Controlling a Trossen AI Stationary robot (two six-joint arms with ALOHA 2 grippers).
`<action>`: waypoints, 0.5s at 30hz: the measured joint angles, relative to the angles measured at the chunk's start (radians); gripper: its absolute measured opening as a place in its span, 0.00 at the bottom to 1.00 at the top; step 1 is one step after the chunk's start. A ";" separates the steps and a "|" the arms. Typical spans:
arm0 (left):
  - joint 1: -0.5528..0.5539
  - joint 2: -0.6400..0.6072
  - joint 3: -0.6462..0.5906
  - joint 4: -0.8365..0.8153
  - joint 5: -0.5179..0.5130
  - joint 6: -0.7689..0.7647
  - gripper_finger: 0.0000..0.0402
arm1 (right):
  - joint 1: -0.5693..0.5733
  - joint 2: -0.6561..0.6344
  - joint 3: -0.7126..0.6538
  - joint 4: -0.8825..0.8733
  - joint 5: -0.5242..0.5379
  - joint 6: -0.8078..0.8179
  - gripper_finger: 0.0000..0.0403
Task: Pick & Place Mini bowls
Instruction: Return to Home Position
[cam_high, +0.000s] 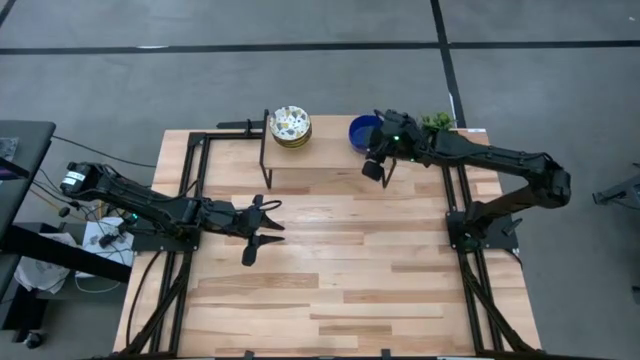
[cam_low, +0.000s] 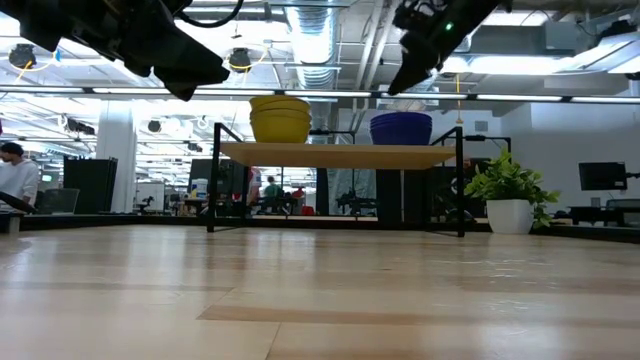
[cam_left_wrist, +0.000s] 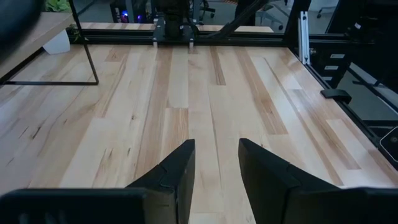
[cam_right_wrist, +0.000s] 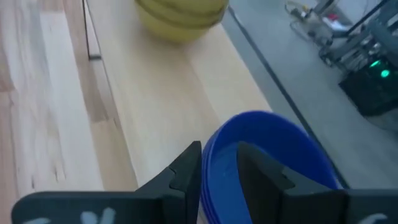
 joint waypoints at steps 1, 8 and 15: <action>0.000 -0.001 0.000 0.000 0.000 0.000 0.30 | 0.003 -0.015 0.000 0.000 0.000 0.000 0.23; 0.000 -0.033 -0.001 0.015 -0.004 0.072 0.30 | 0.037 -0.122 0.000 -0.056 0.000 0.051 0.23; 0.000 -0.256 -0.001 -0.020 -0.024 0.076 0.30 | 0.103 -0.273 -0.101 -0.130 -0.142 0.185 0.23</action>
